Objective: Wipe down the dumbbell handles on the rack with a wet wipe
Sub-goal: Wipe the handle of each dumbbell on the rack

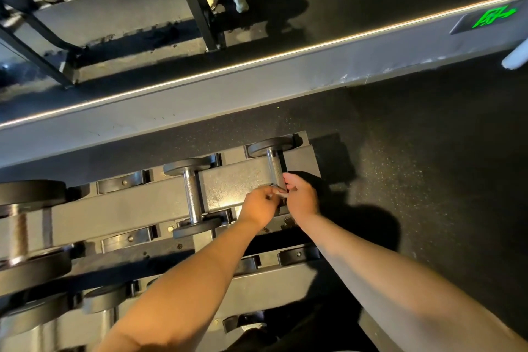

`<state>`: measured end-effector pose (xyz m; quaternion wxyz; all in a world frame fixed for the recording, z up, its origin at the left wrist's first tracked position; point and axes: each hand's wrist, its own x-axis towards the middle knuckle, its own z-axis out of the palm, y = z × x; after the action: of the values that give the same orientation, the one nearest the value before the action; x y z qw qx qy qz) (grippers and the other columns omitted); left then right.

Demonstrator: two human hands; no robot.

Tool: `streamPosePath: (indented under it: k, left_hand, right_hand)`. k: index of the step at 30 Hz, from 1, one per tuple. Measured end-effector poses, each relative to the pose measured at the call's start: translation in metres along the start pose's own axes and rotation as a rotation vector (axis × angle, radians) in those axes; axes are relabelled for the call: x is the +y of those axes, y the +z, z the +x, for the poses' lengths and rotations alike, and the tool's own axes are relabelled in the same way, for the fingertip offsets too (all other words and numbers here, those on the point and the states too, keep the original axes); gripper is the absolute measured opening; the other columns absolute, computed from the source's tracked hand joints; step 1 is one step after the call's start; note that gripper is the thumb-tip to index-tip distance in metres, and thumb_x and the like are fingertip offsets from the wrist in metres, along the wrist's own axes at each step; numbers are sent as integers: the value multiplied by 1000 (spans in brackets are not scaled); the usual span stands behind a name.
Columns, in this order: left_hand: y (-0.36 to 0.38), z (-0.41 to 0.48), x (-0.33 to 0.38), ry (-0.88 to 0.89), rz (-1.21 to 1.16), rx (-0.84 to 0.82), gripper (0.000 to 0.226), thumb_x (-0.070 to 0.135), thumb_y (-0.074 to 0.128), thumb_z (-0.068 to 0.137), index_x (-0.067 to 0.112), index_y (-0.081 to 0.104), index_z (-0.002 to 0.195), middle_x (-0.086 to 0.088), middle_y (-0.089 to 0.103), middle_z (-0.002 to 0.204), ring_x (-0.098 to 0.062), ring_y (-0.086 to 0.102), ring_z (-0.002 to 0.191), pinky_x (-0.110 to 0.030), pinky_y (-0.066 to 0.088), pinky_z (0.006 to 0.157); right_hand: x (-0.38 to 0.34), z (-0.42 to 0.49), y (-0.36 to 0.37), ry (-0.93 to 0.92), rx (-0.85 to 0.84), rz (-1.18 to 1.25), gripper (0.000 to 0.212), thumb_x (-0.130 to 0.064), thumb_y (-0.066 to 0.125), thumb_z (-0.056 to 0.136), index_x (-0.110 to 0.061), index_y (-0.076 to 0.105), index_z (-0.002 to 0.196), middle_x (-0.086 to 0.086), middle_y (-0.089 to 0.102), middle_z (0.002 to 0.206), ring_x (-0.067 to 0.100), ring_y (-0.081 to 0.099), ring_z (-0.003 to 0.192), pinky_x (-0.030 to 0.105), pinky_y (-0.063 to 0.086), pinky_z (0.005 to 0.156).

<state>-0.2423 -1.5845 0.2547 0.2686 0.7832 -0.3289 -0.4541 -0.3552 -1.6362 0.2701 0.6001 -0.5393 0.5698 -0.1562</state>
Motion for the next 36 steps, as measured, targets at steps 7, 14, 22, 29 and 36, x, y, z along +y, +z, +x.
streamPosePath:
  k: [7,14,22,29,36]
  left_hand:
    - [6,1,12,-102,-193,54,29,14,46,104,27,71,111,-1,72,112,-20,67,104,-42,54,98]
    - [3,-17,0,-85,-50,-86,35,26,40,104,25,73,115,2,71,107,-13,60,94,-28,45,77]
    - [1,-4,5,-150,-209,-88,26,31,46,102,16,63,117,-8,67,116,-24,60,106,-36,46,95]
    - [7,13,-4,-144,-232,-59,19,30,52,101,15,47,112,-18,65,115,-26,56,92,-41,46,90]
    - [-5,0,-13,-36,1,-39,25,34,64,95,21,64,115,-2,70,103,-20,63,92,-28,46,78]
  right_hand:
    - [24,-16,-5,153,63,143,38,-17,34,109,-26,53,140,-2,60,131,10,51,119,29,38,97]
    - [20,-30,4,123,99,-42,39,-26,31,109,-26,49,144,5,48,146,23,47,133,38,41,105]
    - [11,-35,12,116,107,-273,41,-16,31,109,-8,41,148,12,40,151,26,42,136,28,33,106]
    - [14,-27,23,133,144,-308,55,3,31,100,-8,31,154,13,36,155,25,36,143,36,28,120]
    - [14,-32,26,114,147,-337,57,1,32,101,-14,27,157,7,34,156,21,37,141,32,27,118]
